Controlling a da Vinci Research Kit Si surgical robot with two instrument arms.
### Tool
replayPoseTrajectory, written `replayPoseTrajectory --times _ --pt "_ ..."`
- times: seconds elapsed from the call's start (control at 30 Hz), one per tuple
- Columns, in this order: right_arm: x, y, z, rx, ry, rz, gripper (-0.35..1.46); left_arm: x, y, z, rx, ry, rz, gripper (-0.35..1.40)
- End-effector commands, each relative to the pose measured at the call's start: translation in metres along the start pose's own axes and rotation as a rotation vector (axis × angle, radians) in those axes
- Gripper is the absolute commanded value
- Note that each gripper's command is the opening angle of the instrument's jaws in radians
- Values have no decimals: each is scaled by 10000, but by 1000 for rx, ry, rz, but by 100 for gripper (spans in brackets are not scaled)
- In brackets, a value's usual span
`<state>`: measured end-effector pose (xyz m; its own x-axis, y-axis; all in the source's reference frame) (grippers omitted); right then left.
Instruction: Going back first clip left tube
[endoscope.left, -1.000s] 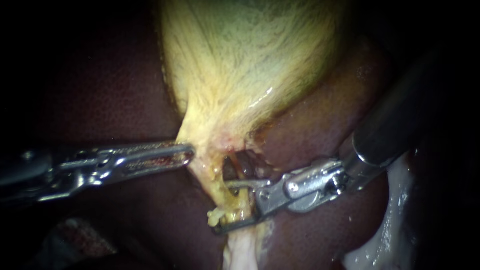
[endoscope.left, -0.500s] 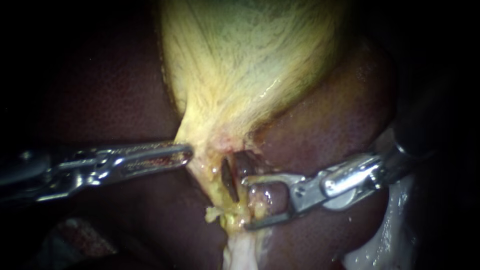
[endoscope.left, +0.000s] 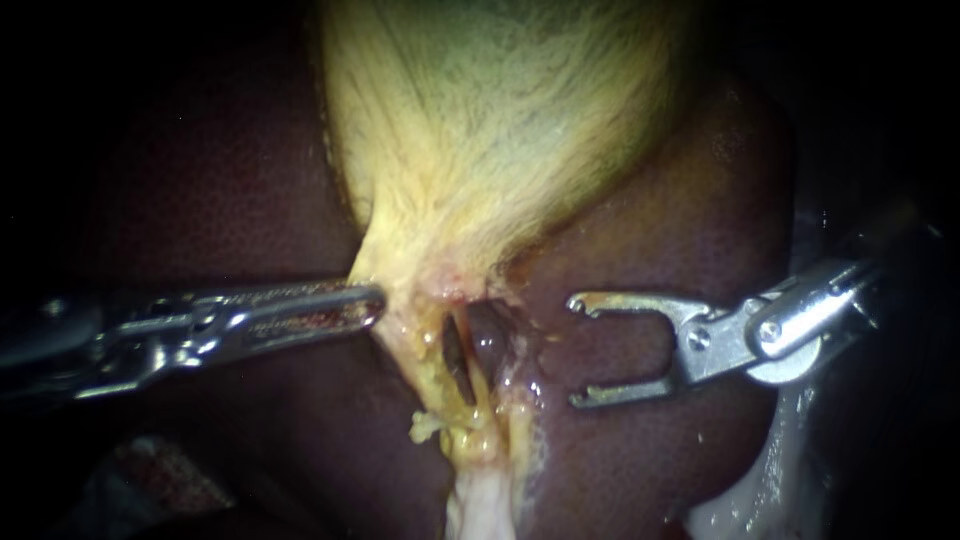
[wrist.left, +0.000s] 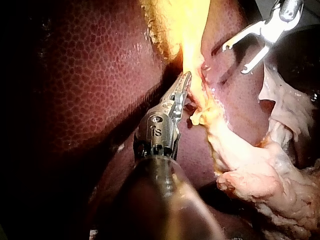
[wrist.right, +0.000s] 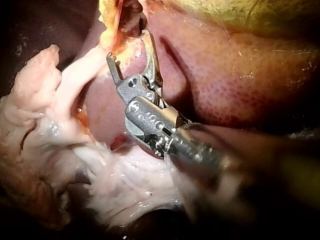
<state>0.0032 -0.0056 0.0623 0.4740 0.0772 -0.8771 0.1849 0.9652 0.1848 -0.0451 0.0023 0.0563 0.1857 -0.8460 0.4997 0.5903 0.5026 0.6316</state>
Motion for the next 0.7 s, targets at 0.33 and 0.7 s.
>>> replayPoseTrajectory --times 0.33,0.7 --pt "-1 -2 -3 6 3 -1 60 17 18 40 -9 -6 7 -5" --pt "-1 -4 -6 7 3 -2 60 41 4 77 13 20 23 -5"
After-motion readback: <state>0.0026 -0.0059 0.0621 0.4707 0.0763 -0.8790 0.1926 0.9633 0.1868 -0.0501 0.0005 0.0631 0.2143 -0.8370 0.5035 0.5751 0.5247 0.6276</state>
